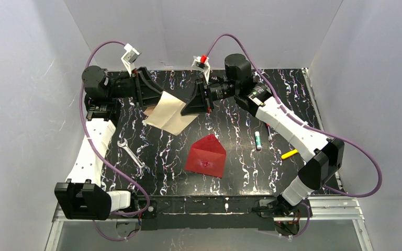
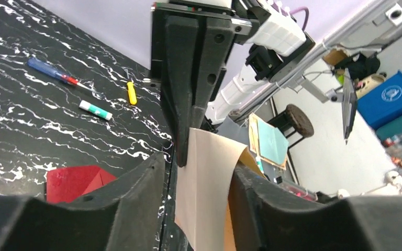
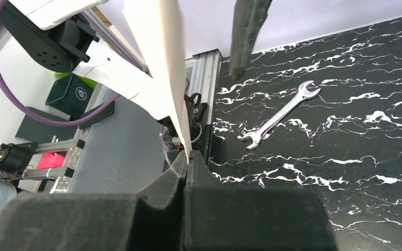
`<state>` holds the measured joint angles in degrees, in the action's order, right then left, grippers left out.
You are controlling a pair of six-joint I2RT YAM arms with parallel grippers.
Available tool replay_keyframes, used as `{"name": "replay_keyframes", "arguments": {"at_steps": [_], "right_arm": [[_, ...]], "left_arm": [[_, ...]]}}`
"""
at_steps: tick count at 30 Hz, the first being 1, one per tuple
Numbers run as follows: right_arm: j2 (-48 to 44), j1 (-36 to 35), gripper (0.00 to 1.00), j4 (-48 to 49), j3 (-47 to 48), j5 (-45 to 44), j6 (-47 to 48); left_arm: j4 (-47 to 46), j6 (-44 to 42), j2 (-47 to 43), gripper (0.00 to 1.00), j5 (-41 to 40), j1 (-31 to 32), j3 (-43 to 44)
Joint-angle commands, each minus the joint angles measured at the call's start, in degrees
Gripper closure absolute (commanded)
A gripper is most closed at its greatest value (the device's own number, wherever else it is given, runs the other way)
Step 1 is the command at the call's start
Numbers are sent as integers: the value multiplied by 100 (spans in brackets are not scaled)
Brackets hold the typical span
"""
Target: Place the letter into the envelope and seal it
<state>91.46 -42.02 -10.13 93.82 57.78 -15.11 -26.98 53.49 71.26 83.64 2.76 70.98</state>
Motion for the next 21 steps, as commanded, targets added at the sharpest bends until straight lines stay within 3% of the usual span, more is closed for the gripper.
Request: {"name": "replay_keyframes", "arguments": {"at_steps": [1,6,13,17,21], "right_arm": [[-229,46,99,336,22,-184,-103],[-449,252,99,337,-77,-1000,-149],[-465,387,99,-269,-118,-2980,-176],[-288,388,99,-604,-48,-2914,-157],[-197,380,99,-557,-88,-2240,-111]], "left_arm": [[-63,-39,-39,50,-4,-506,-162],[-32,-155,-273,35,-884,-1278,-685],[1006,-523,-175,32,-1992,-1889,-996],[1028,-607,-403,24,-2213,-1838,-960],[1037,-878,-625,20,-2287,-1448,-810]]}}
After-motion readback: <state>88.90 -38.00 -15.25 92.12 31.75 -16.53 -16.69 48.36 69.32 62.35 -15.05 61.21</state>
